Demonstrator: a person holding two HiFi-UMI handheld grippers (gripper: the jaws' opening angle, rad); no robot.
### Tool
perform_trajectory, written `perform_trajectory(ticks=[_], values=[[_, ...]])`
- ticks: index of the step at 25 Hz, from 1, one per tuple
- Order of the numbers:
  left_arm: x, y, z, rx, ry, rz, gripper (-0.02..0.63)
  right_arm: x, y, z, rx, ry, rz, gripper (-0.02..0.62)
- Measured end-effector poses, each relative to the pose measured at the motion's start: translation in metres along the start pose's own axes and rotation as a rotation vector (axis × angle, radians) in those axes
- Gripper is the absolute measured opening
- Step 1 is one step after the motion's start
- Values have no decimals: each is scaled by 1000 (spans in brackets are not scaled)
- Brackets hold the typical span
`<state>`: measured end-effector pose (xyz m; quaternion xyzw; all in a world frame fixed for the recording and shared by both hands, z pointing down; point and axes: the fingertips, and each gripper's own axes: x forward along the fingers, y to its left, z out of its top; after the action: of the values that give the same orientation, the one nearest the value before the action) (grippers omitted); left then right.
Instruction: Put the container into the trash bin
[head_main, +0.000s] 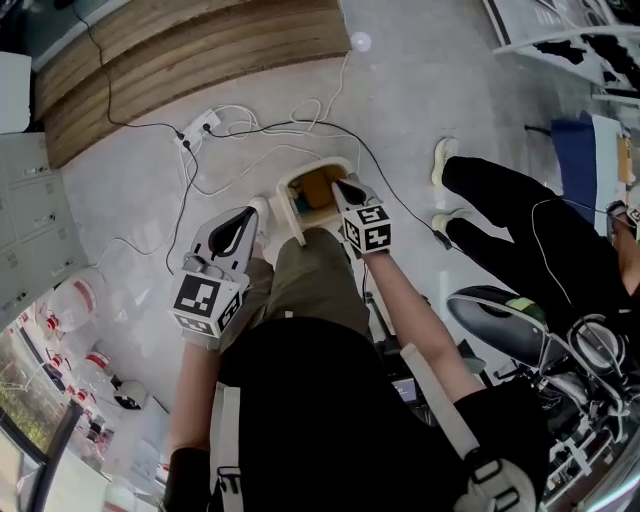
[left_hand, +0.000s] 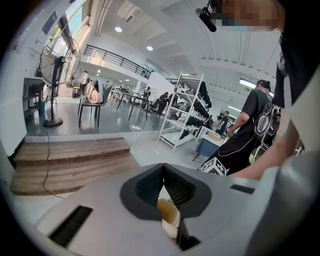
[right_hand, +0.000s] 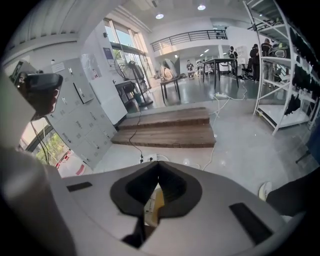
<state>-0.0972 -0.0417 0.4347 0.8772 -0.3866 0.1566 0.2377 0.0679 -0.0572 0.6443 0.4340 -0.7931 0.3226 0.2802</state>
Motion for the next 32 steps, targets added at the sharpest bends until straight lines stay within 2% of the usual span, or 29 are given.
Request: perform_trajectory(ticks=[18, 27, 32], values=[[-6, -40, 68, 94, -90, -130, 9, -143, 51, 114, -66, -290, 23, 15], [7, -52, 109, 155, -135, -215, 9, -210, 54, 164, -72, -428, -16, 15], [11, -62, 135, 182, -156, -268, 9, -243, 56, 185, -77, -473, -31, 15]])
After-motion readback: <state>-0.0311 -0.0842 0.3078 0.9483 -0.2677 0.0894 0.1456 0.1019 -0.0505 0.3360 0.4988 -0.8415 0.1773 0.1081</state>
